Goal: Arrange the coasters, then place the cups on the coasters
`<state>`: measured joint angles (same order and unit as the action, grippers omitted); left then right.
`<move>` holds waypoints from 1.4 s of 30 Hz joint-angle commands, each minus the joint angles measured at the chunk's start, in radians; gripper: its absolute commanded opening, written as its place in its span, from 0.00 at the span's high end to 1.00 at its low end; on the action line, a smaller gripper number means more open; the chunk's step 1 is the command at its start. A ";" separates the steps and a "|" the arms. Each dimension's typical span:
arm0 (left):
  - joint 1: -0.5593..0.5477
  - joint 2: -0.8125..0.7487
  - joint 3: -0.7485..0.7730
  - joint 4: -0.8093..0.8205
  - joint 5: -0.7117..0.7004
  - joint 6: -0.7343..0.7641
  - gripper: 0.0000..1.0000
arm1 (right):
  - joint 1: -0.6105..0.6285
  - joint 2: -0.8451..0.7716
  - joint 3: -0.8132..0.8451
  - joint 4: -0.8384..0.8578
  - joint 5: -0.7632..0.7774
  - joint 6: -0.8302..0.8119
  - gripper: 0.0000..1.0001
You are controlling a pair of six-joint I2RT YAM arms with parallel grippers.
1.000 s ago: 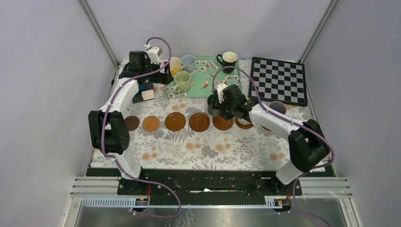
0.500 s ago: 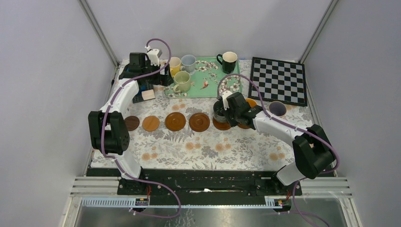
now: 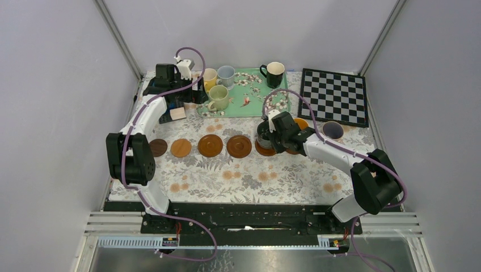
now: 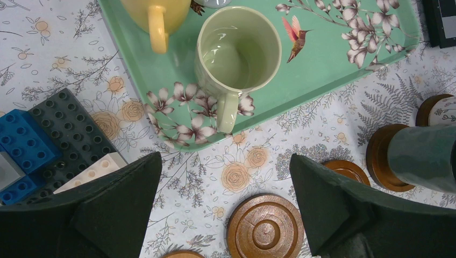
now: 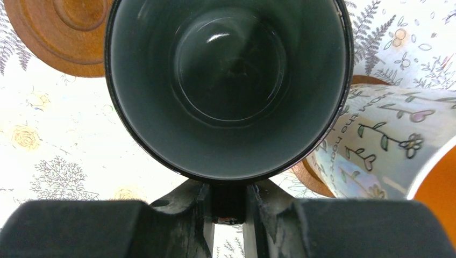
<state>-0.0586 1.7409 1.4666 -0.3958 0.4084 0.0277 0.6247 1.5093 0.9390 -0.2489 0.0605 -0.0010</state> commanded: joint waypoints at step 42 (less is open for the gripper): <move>-0.122 0.274 0.228 -0.125 0.018 0.109 0.05 | -0.014 -0.064 0.340 -0.048 -0.041 0.055 0.00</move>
<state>-0.1547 2.0029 1.6455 -0.5243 0.4145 0.1379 0.6437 1.4269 1.1748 -0.3058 -0.0208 0.0025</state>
